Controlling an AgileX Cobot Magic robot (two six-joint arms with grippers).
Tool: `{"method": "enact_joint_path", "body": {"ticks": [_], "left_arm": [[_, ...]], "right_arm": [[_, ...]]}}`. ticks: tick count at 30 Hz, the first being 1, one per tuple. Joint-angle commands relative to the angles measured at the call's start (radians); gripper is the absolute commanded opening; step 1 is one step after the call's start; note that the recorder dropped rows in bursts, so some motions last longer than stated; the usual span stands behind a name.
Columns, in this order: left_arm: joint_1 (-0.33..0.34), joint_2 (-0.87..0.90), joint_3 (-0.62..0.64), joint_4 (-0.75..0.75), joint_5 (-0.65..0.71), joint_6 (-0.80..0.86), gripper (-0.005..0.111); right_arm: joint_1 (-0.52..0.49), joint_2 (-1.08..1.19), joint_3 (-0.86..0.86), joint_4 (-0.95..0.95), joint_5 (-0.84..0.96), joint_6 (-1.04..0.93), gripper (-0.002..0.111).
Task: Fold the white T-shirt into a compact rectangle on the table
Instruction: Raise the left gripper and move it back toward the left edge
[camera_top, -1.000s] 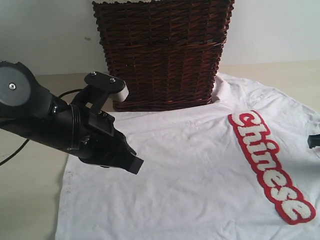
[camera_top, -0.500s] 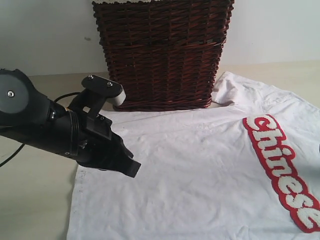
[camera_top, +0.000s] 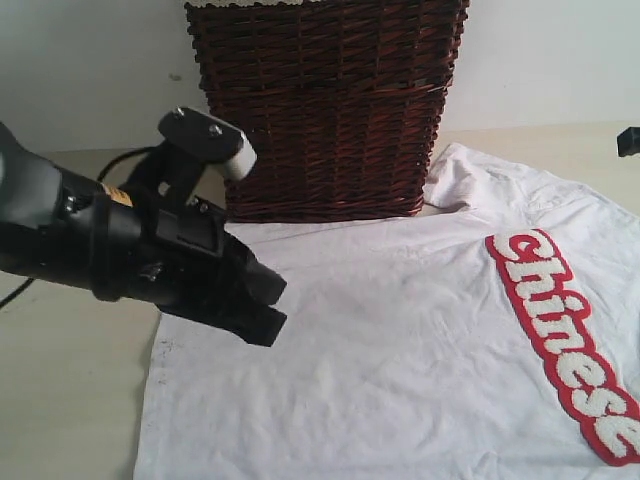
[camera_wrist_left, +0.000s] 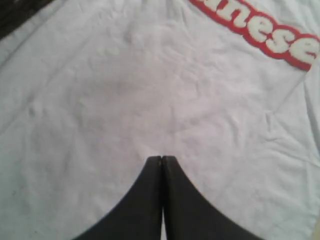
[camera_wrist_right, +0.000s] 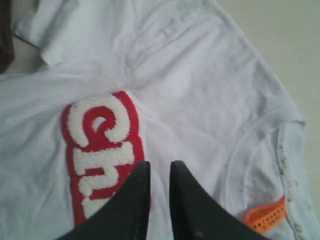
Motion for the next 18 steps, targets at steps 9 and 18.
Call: {"method": "enact_joint_path", "body": {"ticks": [9, 18], "left_arm": [[-0.004, -0.202, 0.002, 0.217, 0.112, 0.124, 0.059], [-0.004, -0.202, 0.002, 0.555, 0.154, 0.133, 0.105]], "right_arm": [[0.091, -0.025, -0.006, 0.299, 0.077, -0.263, 0.031], [0.172, -0.025, -0.006, 0.299, 0.087, -0.261, 0.031]]}}
